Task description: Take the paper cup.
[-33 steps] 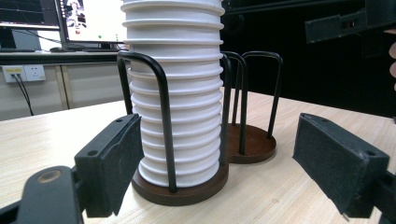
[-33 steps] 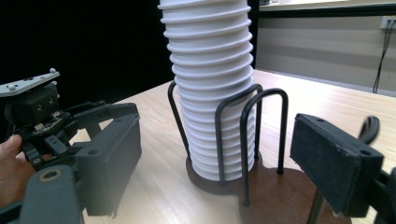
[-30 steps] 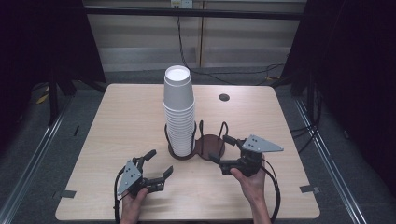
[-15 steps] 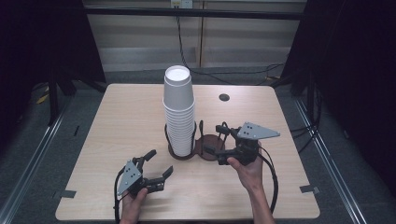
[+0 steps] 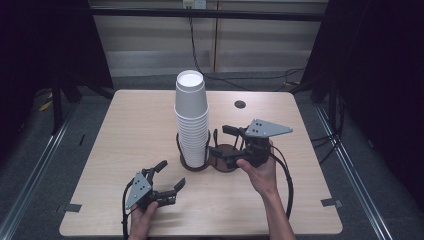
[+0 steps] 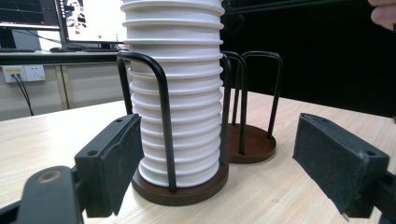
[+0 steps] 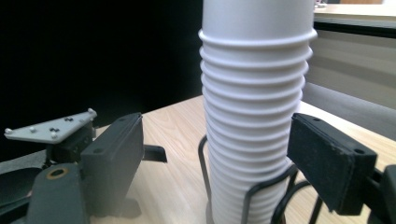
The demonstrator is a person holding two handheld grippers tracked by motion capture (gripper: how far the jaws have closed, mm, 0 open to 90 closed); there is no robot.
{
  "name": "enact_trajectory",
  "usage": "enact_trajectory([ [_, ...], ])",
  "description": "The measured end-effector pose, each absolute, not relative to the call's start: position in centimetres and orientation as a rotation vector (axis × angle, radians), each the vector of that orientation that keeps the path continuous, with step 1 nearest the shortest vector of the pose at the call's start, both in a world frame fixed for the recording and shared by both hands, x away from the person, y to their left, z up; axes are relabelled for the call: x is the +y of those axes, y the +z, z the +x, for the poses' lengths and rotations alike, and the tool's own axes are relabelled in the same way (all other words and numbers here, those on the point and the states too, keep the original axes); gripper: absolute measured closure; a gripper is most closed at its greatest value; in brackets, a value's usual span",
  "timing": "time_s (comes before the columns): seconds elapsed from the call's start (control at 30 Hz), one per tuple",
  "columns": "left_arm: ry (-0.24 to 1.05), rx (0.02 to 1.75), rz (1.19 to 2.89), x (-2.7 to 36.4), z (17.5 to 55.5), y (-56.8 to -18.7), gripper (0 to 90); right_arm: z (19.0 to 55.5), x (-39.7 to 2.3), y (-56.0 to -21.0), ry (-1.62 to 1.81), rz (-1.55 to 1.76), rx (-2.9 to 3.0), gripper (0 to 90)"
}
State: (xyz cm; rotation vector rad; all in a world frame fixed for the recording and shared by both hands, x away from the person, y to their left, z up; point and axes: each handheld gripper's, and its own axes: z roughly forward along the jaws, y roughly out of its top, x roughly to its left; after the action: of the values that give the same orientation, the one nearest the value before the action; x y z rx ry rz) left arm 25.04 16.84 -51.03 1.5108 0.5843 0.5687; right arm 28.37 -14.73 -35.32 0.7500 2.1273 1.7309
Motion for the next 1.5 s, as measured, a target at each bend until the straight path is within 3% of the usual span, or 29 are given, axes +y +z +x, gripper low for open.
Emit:
enact_trajectory([
  [1.5, 0.569, 0.584, 1.511, 16.8, 25.0, -51.0, 15.8, 36.6, -10.0, -26.7, 1.614, 0.7, 2.254, 13.4],
])
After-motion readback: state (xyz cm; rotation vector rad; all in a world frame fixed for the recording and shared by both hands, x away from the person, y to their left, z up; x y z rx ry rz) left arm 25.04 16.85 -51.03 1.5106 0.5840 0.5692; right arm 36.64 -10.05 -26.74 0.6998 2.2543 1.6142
